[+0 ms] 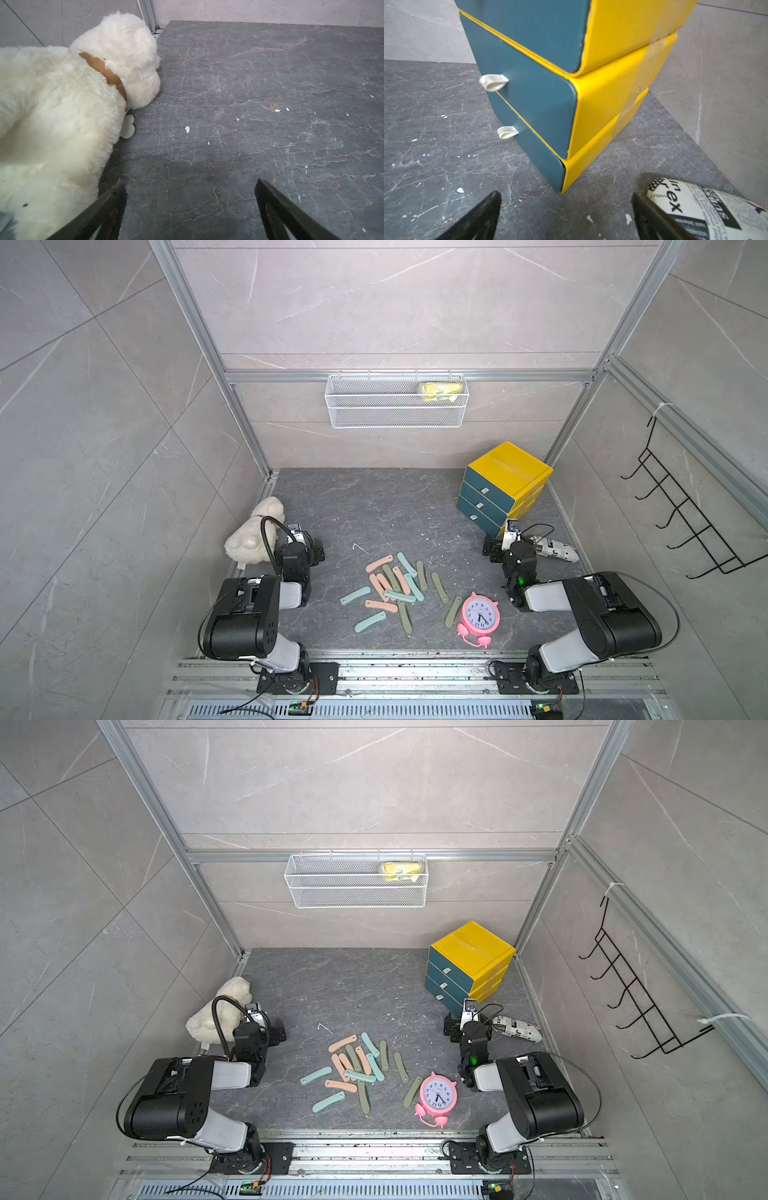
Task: Place the fruit knives into the drawer by color
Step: Move the storage box to the center of the board.
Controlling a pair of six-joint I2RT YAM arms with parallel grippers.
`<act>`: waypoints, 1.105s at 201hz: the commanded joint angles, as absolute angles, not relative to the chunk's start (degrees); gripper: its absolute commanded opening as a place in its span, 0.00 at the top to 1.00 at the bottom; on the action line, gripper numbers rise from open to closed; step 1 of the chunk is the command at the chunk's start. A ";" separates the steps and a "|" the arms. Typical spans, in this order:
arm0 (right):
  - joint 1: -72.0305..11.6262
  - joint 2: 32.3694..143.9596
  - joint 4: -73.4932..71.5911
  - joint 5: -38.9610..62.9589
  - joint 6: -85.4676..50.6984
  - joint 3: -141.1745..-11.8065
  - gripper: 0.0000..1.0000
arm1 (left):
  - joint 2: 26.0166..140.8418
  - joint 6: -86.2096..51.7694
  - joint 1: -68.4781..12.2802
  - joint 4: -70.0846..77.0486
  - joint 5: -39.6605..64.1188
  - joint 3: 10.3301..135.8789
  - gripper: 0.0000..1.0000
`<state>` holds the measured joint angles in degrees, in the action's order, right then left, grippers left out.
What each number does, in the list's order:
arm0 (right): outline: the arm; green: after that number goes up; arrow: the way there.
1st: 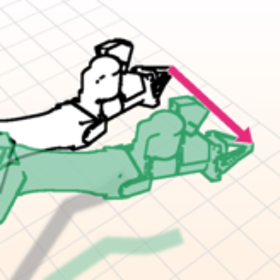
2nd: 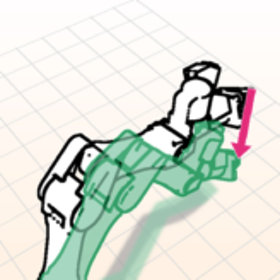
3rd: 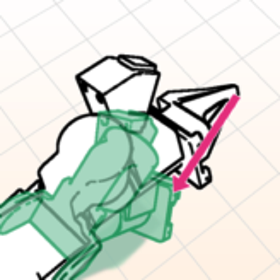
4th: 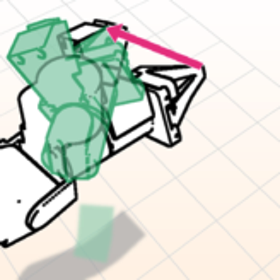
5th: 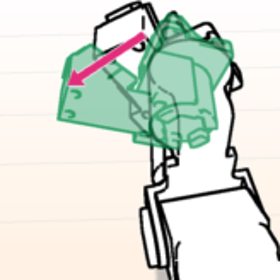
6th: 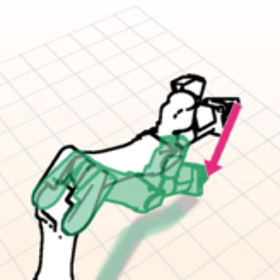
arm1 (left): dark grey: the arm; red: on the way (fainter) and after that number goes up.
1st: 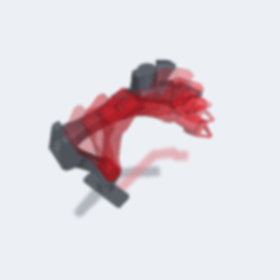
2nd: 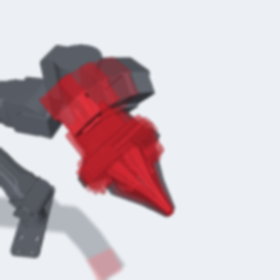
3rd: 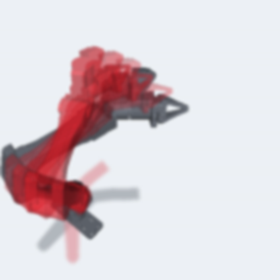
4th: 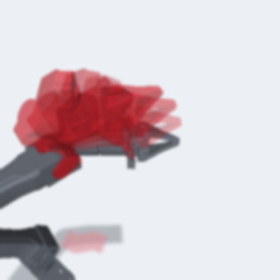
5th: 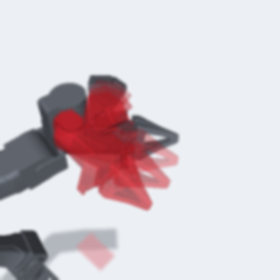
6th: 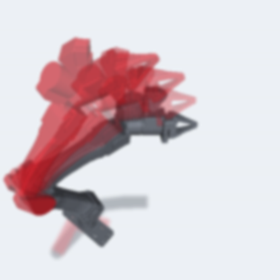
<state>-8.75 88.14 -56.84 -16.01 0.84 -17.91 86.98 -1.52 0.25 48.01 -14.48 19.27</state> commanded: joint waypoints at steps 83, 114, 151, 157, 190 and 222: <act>-8.61 88.31 -56.21 -15.47 -0.32 -18.97 0.01 | 86.22 -1.85 0.18 50.72 -14.77 19.78 0.00; -8.62 88.22 -56.51 -15.47 -0.20 -18.89 0.01 | 86.22 -1.85 0.20 50.79 -14.77 19.77 0.00; -8.64 88.23 -56.49 -15.47 -0.25 -18.86 0.01 | 86.18 -1.87 0.17 50.72 -14.76 19.79 0.00; -8.63 88.23 -56.51 -15.47 -0.20 -18.84 0.01 | 86.17 -1.88 0.24 50.80 -14.77 19.77 0.00; -8.65 88.24 -56.25 -15.47 -0.34 -18.98 0.01 | 86.22 -1.85 0.25 50.72 -14.77 19.77 0.00; -8.02 88.15 -55.57 -14.38 -0.66 -19.25 0.01 | 86.30 -1.85 0.25 50.62 -14.68 19.86 0.00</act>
<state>-8.62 88.14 -56.82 -15.70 0.71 -18.00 86.98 -1.52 0.25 48.01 -14.48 19.27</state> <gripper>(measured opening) 0.994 0.999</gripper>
